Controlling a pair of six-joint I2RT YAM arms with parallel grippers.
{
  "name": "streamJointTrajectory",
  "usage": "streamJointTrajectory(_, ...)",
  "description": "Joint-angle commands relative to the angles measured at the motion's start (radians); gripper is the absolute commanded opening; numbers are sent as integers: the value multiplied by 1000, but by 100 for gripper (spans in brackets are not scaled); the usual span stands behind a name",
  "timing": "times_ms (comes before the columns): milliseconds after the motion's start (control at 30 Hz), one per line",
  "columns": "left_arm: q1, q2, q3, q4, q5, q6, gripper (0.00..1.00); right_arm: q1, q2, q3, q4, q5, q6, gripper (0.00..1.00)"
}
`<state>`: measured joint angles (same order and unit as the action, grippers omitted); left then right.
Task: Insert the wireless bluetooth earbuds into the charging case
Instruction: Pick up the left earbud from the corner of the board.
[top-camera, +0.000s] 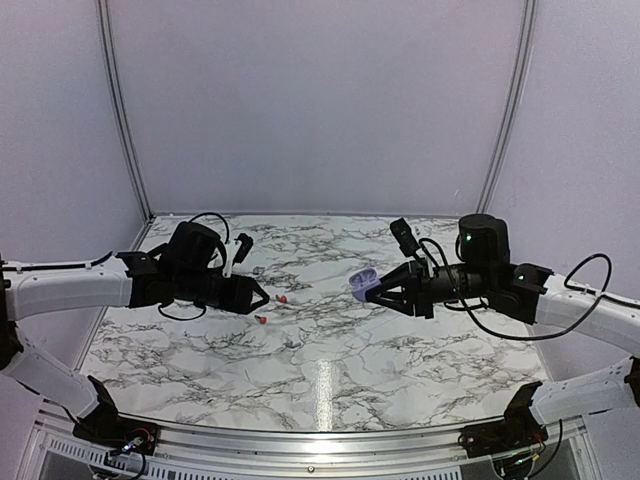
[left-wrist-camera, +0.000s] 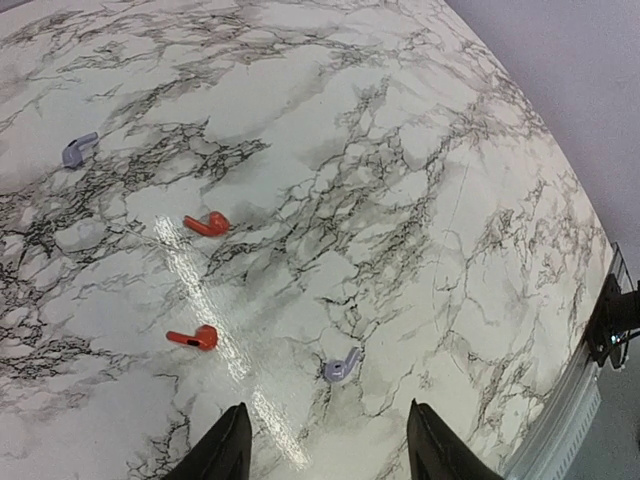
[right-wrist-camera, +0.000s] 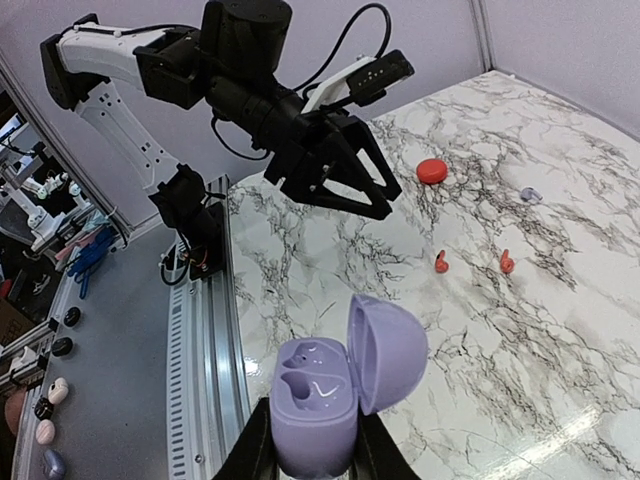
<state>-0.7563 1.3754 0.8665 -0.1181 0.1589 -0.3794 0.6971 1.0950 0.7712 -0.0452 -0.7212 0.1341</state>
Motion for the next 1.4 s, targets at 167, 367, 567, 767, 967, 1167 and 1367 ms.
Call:
streamJointTrajectory(167,211,214,205,-34,-7,-26,52,-6,-10,4,25,8,2,3)
streamJointTrajectory(367,271,403,371,-95,-104,38,45,-6,-8,-4,31,4,-1,3)
streamJointTrajectory(567,276,550,495,-122,-99,79,42,-7,-4,-5,28,2,-6,3)
streamJointTrajectory(767,276,633,550,-146,-112,108,38,-9,7,6,27,-8,-8,3)
streamJointTrajectory(967,276,689,580,-161,-137,138,38,-10,23,14,31,-20,-11,3)
streamJointTrajectory(1167,276,749,634,-183,-153,159,38,-12,28,11,34,-22,-9,3)
streamJointTrajectory(1367,276,814,710,-218,-199,176,38,-14,32,15,31,-26,-12,3)
